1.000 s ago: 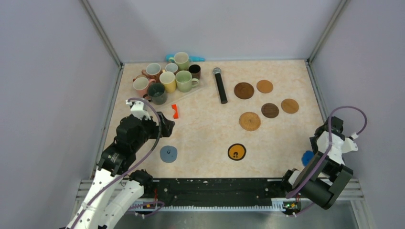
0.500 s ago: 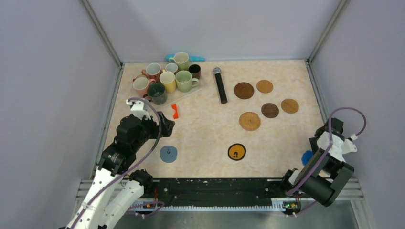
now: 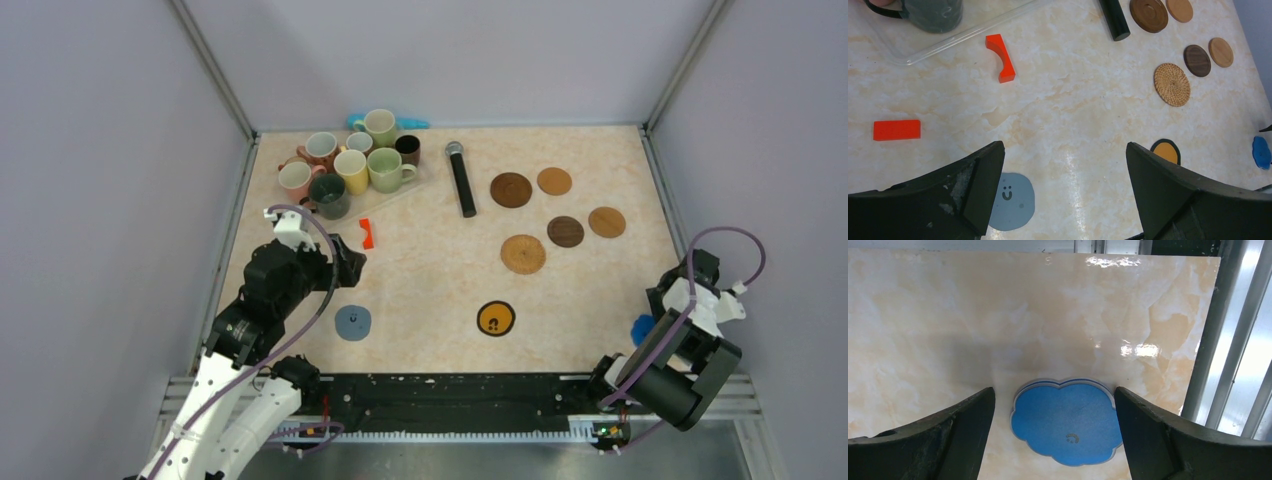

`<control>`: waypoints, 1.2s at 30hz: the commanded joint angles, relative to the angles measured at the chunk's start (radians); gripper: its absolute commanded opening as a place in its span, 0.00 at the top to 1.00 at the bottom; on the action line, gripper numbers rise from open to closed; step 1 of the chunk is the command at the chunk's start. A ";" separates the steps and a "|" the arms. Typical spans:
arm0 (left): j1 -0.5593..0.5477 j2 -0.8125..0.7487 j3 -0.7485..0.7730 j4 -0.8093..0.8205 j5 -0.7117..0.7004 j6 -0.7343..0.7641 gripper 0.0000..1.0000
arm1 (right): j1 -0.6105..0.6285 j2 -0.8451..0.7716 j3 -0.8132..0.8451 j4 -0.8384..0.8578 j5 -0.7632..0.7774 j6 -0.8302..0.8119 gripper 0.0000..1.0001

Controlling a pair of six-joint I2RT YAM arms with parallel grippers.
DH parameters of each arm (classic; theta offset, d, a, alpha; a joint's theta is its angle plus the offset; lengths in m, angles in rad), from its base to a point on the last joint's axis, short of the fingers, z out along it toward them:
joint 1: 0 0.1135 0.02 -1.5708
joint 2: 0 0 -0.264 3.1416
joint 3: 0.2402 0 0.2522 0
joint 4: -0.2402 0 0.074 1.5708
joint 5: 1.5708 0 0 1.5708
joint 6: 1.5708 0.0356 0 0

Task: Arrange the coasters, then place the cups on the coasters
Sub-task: Move the coaster to the center of the board.

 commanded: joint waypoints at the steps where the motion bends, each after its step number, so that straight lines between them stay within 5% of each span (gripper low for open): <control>1: -0.003 -0.001 -0.008 0.043 0.005 0.002 0.03 | -0.011 0.020 -0.040 0.073 -0.097 -0.036 0.12; 20: -0.003 0.006 -0.006 0.045 0.010 0.002 0.04 | 0.018 -0.014 -0.098 0.080 -0.346 -0.049 0.16; 36: -0.002 -0.002 -0.007 0.045 0.007 0.001 0.04 | 0.137 -0.040 -0.048 0.000 -0.346 0.028 0.19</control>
